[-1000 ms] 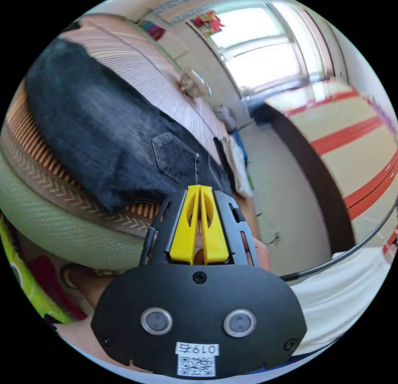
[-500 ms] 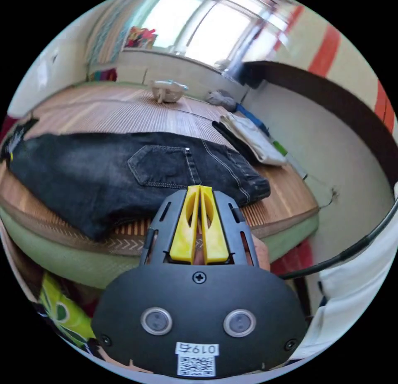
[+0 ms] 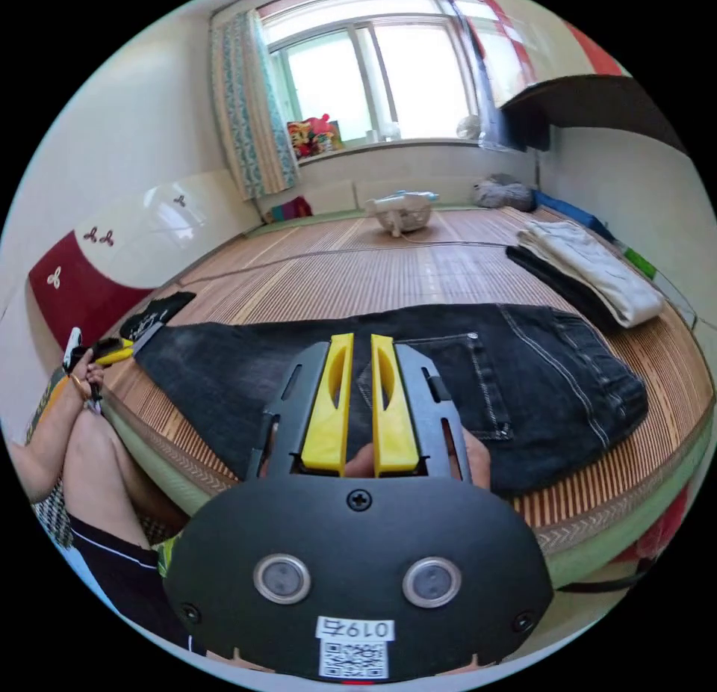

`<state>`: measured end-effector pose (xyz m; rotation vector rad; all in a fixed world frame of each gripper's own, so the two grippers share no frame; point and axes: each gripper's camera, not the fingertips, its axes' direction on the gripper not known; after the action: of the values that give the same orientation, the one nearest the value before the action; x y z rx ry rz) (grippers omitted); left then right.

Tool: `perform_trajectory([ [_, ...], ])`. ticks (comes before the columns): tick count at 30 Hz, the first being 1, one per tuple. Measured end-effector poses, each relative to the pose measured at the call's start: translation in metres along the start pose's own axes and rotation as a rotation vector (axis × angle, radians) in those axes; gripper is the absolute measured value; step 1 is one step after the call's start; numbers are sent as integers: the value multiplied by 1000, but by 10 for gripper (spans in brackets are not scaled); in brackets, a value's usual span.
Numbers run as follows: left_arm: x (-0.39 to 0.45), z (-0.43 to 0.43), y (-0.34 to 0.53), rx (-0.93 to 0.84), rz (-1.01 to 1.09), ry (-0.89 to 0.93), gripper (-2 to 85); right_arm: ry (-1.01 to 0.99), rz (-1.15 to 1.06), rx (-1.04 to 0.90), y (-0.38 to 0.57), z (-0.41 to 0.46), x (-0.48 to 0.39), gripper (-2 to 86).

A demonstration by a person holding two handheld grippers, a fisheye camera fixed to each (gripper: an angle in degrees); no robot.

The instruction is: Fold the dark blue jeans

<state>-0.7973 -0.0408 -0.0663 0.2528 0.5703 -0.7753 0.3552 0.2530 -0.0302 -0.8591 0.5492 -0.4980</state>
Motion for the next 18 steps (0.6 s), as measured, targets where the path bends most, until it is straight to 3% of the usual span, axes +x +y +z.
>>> perform_trajectory([
  [4, -38, -25, -13, 35, -140, -48, 77, -19, -7, -47, -14, 25, -3, 20],
  [8, -74, -33, -24, 9, -257, 60, 84, -65, 56, -91, -19, 38, 12, 7],
  [18, -100, -47, -54, 0, -284, 105, 87, -65, 85, -74, -30, 43, 28, -4],
])
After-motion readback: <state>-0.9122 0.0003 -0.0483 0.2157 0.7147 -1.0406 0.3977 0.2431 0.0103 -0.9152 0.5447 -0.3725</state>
